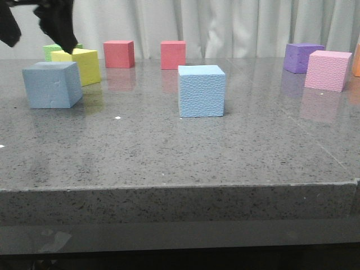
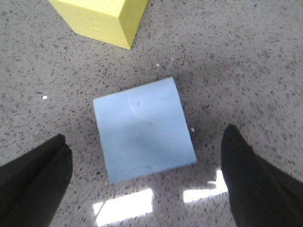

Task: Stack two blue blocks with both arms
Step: 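Lower the left gripper and grasp the light blue cube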

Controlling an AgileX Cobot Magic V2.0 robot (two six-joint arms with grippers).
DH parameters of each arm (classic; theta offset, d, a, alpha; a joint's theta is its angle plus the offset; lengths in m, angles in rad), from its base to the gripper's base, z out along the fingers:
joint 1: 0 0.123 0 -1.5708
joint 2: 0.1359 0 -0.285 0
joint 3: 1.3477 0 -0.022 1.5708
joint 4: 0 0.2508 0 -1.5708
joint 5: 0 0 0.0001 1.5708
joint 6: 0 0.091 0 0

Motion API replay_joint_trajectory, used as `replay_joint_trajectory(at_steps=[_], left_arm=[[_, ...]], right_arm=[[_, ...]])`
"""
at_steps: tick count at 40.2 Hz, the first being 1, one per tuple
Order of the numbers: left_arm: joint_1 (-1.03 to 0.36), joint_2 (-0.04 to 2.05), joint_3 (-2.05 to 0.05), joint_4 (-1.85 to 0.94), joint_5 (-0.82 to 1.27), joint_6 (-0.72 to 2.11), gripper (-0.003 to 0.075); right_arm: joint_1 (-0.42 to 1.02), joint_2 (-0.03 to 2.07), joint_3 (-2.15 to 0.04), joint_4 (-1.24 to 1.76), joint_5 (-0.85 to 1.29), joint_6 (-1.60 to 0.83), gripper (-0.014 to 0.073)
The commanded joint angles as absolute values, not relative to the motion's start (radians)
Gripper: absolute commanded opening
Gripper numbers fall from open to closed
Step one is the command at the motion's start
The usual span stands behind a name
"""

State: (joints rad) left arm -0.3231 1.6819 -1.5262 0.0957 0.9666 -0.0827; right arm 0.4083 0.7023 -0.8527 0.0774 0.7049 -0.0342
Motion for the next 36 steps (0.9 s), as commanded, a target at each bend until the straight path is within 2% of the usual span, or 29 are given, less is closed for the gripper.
replay_joint_trajectory(at_steps=[1,16,20,25,27,36], left_arm=[[-0.329,1.697,-1.608,0.105,0.963,-0.121,0.0635],[-0.329,1.815,-1.647,0.146,0.947,-0.243,0.0626],[-0.329,1.829,-1.647,0.140,0.945,-0.243,0.0576],[-0.329,1.829,-1.647,0.126,0.947,-0.245,0.0455],[-0.329,1.829,-1.649,0.126,0.951,-0.245,0.0428],[-0.348,1.810,-1.721,0.080,1.035,-0.108,0.0425]], right_arm=[[0.403,0.699,-0.877,0.071,0.637,-0.045,0.0636],[0.403,0.699,-0.877,0.071,0.637,-0.045,0.0636],[0.403,0.699,-0.877,0.071,0.637,-0.045,0.0636],[0.403,0.699,-0.877,0.071,0.637,-0.045,0.0636],[0.403,0.699,-0.877,0.071,0.637,-0.045,0.0636],[0.403,0.699,-0.877,0.071,0.637,-0.045,0.0636]])
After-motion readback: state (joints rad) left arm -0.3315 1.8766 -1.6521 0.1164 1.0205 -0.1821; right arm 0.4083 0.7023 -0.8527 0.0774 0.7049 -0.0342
